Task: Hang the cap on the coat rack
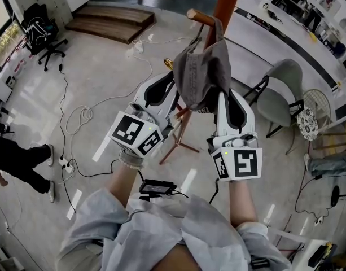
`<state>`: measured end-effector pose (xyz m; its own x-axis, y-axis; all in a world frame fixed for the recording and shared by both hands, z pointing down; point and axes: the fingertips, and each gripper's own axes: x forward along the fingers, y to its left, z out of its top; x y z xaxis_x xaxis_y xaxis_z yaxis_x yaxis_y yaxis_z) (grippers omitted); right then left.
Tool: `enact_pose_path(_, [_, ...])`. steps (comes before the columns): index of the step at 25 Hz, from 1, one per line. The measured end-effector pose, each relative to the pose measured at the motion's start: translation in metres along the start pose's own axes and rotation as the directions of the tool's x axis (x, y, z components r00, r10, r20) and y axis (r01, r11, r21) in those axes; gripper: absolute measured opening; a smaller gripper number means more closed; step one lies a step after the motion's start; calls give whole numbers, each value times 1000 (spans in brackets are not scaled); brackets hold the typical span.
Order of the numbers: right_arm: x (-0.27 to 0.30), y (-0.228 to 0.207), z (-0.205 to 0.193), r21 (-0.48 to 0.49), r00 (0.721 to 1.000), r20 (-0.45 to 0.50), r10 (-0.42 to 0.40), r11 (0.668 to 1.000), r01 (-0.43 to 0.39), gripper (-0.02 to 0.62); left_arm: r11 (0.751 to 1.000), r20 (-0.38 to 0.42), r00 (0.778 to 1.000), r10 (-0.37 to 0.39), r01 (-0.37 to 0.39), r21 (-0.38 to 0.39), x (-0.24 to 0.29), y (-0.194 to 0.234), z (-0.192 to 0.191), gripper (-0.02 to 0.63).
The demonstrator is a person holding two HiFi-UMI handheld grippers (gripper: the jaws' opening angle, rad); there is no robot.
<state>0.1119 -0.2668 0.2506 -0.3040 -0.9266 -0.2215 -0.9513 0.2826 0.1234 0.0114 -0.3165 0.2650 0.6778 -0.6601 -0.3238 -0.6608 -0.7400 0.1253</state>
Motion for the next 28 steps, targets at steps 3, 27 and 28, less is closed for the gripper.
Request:
enact_pose_path(3, [-1, 3, 3, -12, 1000, 3, 13, 1000, -13, 44, 1000, -4, 1000, 10, -10, 7, -3, 1, 2, 34])
enact_pose_path(27, [-50, 23, 38, -42, 996, 72, 54, 998, -51, 84, 994, -22, 1000, 22, -19, 109, -57, -42, 27, 34])
enact_pose_path(28, [-53, 24, 38, -42, 996, 69, 58, 998, -55, 79, 993, -26, 999, 23, -20, 115, -59, -44, 27, 34])
